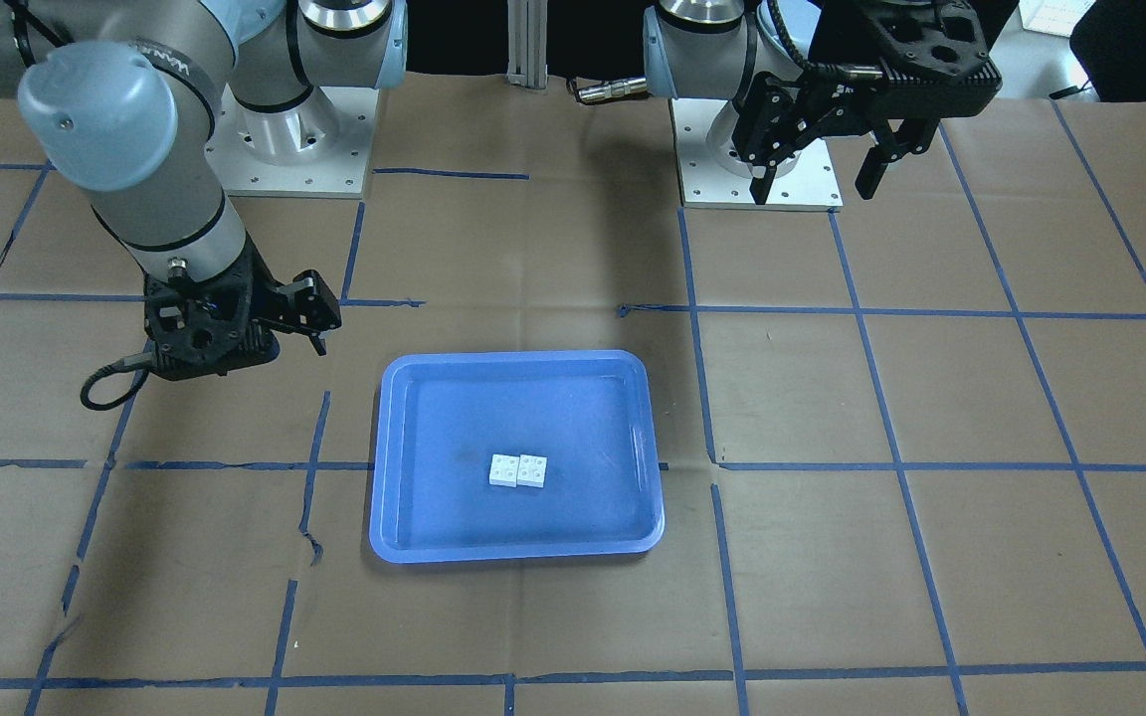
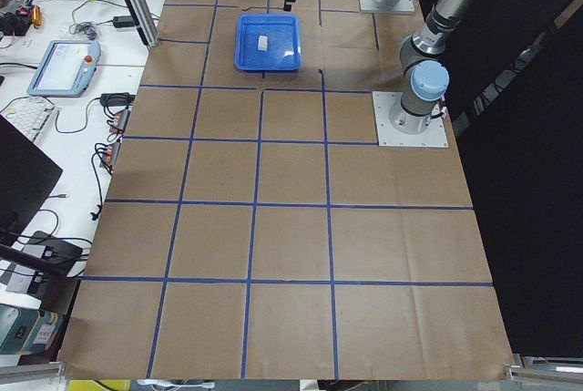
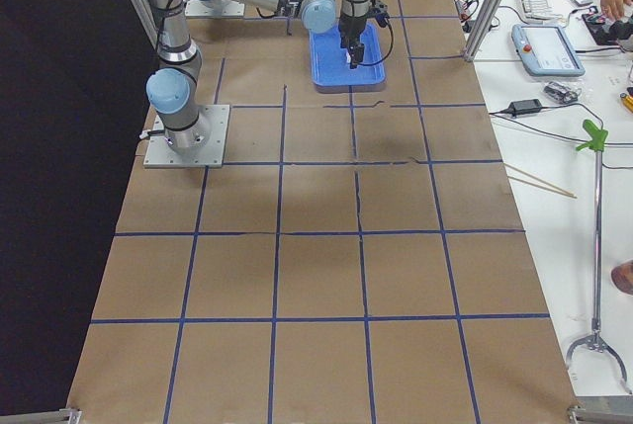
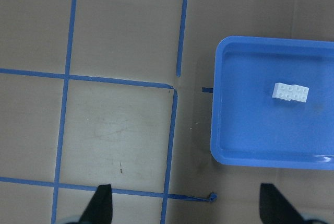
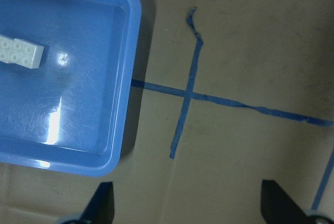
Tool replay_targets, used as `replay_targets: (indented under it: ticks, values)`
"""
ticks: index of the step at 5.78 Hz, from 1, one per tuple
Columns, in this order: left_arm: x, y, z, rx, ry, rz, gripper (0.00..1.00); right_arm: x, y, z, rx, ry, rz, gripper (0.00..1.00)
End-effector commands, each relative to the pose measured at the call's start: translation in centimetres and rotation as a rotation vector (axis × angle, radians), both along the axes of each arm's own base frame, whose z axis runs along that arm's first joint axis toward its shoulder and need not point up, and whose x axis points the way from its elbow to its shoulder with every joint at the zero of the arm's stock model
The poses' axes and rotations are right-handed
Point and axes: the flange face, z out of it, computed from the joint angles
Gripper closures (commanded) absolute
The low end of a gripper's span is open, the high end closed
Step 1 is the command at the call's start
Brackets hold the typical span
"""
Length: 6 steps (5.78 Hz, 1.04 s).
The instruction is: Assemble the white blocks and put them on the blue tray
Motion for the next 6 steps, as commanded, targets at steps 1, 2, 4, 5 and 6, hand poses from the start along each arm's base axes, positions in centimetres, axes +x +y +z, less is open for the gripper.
replay_targets:
  ticks: [1, 2, 4, 5, 6]
  values:
    - [0.0, 0.0, 0.0, 0.000, 0.000, 0.000, 0.01, -0.8, 2.5, 7.0, 0.028, 0.047, -0.143, 0.00]
    - [0.0, 0.0, 0.0, 0.000, 0.000, 0.000, 0.01, -0.6, 3.9, 9.1, 0.040, 0.038, -0.206, 0.00]
    - [0.0, 0.0, 0.0, 0.000, 0.000, 0.000, 0.01, 0.2, 4.8, 9.7, 0.033, 0.007, -0.202, 0.00]
    - [0.0, 0.0, 0.0, 0.000, 0.000, 0.000, 0.01, 0.2, 4.7, 9.7, 0.033, 0.007, -0.203, 0.00]
    - [0.0, 0.0, 0.0, 0.000, 0.000, 0.000, 0.01, 0.2, 4.7, 9.6, 0.035, 0.010, -0.202, 0.00]
